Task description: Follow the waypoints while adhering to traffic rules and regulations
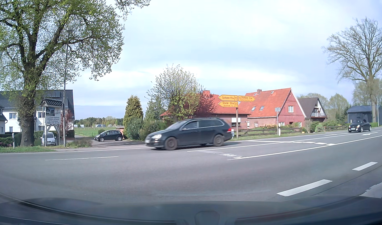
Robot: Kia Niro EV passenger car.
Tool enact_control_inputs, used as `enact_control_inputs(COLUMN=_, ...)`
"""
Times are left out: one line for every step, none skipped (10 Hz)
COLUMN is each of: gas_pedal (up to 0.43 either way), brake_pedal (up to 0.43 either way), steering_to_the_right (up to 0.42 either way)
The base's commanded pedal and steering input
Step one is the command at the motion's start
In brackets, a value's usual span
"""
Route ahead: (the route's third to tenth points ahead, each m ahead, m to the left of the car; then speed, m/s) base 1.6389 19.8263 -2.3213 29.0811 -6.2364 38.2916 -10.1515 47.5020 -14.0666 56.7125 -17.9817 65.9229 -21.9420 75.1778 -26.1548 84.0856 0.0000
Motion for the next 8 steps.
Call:
enact_control_inputs(gas_pedal=0.0, brake_pedal=0.195, steering_to_the_right=-0.452)
enact_control_inputs(gas_pedal=0.0, brake_pedal=0.195, steering_to_the_right=-0.452)
enact_control_inputs(gas_pedal=0.0, brake_pedal=0.195, steering_to_the_right=-0.452)
enact_control_inputs(gas_pedal=0.0, brake_pedal=0.195, steering_to_the_right=-0.452)
enact_control_inputs(gas_pedal=0.0, brake_pedal=0.195, steering_to_the_right=-0.452)
enact_control_inputs(gas_pedal=0.0, brake_pedal=0.201, steering_to_the_right=-0.452)
enact_control_inputs(gas_pedal=0.0, brake_pedal=0.195, steering_to_the_right=-0.452)
enact_control_inputs(gas_pedal=0.0, brake_pedal=0.195, steering_to_the_right=-0.452)
